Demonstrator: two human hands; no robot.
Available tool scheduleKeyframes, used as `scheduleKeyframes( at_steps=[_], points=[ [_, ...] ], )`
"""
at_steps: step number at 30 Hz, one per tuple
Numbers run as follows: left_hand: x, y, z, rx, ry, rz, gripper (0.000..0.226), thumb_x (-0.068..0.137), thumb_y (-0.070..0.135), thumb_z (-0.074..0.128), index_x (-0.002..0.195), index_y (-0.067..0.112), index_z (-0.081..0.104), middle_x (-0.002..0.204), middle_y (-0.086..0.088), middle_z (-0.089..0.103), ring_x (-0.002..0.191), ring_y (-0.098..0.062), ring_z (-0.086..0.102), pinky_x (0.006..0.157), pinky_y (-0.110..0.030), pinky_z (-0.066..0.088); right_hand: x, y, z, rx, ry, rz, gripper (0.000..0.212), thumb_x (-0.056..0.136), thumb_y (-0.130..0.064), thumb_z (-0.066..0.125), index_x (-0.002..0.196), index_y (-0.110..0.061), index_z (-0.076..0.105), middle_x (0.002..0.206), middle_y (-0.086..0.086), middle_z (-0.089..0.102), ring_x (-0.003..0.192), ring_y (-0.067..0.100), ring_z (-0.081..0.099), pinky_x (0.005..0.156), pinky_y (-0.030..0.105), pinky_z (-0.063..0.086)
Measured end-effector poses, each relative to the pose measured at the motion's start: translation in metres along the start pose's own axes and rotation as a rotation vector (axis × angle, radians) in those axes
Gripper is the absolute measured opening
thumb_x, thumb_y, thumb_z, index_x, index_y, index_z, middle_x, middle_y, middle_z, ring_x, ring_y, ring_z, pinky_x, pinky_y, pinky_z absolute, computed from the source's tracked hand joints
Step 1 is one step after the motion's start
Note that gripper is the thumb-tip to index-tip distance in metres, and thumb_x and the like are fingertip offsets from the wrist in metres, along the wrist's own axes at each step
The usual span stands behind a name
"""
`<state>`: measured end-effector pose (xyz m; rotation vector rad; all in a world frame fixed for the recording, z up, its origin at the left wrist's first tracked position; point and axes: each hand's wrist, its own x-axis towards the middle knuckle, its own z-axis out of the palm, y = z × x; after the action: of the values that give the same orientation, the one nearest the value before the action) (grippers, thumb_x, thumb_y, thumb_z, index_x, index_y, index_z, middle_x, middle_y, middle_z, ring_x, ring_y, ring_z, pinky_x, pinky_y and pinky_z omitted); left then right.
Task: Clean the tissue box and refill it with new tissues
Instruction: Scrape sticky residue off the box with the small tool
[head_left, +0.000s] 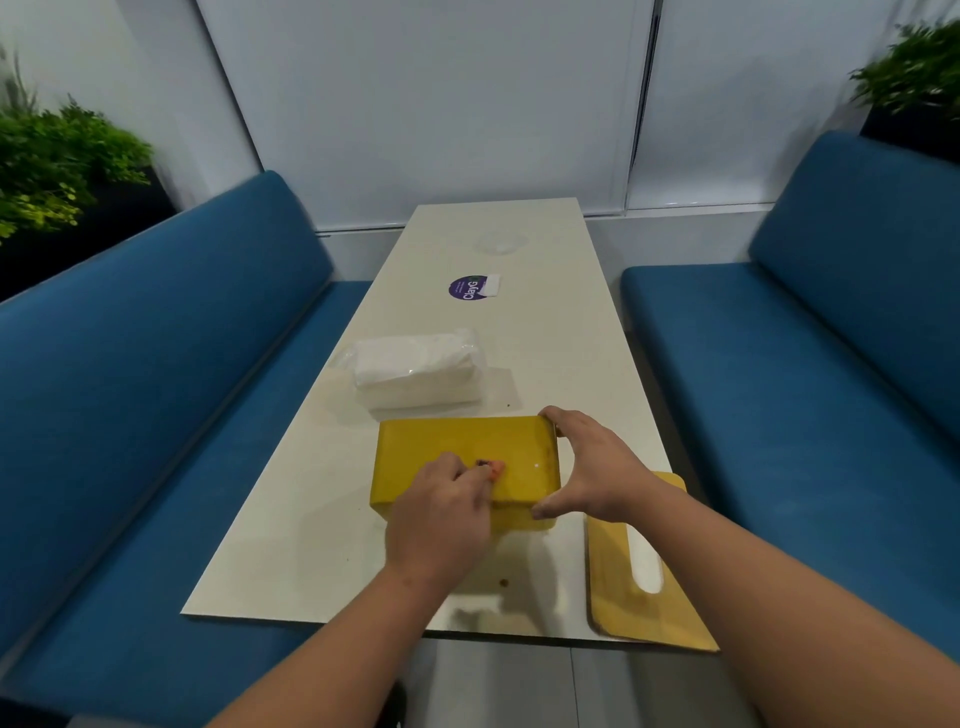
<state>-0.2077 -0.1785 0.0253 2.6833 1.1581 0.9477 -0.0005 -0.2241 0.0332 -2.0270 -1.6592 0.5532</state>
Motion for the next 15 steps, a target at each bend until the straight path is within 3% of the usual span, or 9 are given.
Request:
scheduleKeyframes(
  at_steps=[3,9,15],
  points=[
    [-0.002,0.003,0.000,-0.012,0.018,-0.123,0.017,0.091,0.027,0.061,0.098,0.021,0.075,0.073,0.003,0.053,0.064,-0.016,0.051,0.043,-0.028,0.044,0.000,-0.001,0.002,-0.003,-0.006,0.003,0.121,0.054,-0.052,0.090,0.150,-0.030,0.020,0.151,-0.006,0.030,0.135,0.019,0.035,0.105,0.037,0.039],
    [0.004,0.011,0.004,-0.003,-0.085,0.042,0.021,0.089,0.033,0.055,0.096,0.027,0.075,0.074,0.006,0.054,0.066,-0.015,0.052,0.044,-0.029,0.045,0.001,-0.002,0.001,0.002,0.000,-0.012,0.120,0.054,-0.049,0.090,0.150,-0.028,0.021,0.150,-0.006,0.032,0.134,0.017,0.037,0.104,0.034,0.040],
    [0.013,-0.001,-0.005,0.030,-0.103,-0.224,0.029,0.098,0.036,0.047,0.114,0.027,0.070,0.091,0.005,0.056,0.081,-0.015,0.051,0.061,-0.028,0.044,0.001,-0.003,0.004,0.010,0.004,-0.010,0.121,0.055,-0.050,0.090,0.151,-0.029,0.019,0.152,-0.006,0.029,0.136,0.018,0.034,0.105,0.035,0.039]
  ],
)
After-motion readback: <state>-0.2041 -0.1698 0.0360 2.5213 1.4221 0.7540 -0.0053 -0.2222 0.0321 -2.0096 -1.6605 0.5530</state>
